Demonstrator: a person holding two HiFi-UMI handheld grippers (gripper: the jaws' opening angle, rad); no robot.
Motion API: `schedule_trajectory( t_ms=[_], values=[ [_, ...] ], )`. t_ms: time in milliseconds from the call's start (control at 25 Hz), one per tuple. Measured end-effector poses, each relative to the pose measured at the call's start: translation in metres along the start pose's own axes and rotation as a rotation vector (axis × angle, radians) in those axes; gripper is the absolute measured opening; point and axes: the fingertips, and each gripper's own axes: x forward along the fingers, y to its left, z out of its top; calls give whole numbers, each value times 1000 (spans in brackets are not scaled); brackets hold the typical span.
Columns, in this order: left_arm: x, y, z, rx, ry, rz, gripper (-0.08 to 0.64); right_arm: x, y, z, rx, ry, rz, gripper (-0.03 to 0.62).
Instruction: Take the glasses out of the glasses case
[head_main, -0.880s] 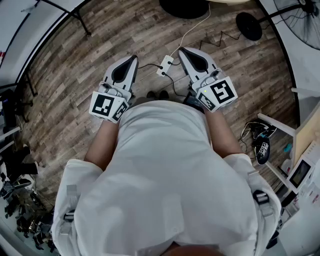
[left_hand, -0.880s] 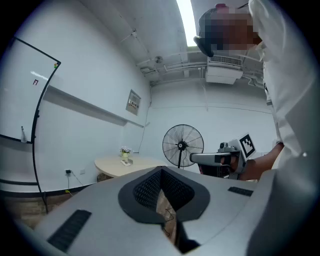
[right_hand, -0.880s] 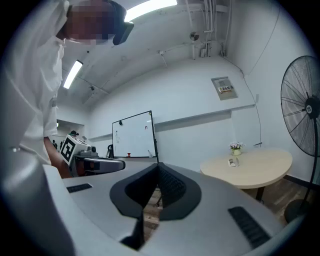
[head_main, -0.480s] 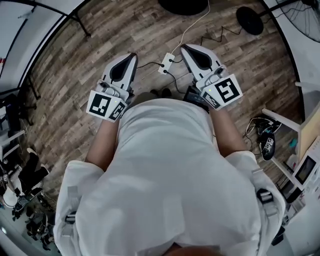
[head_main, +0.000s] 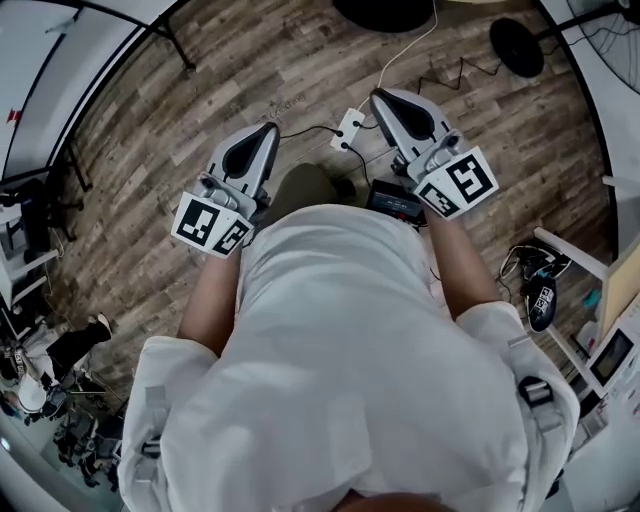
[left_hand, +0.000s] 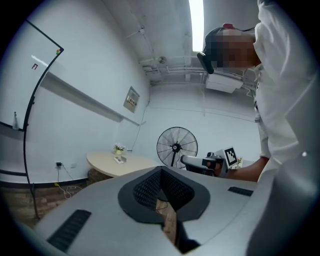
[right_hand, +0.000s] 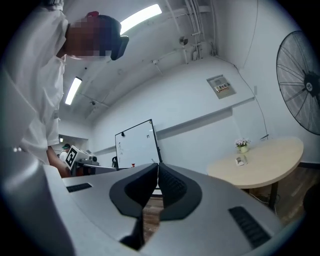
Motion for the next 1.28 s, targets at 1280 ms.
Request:
schedule_trajectory(
  t_ms=[1280],
  values=[
    [179, 303, 62, -128, -43, -233, 12, 240, -180, 44, -95, 66, -278, 25]
  ],
)
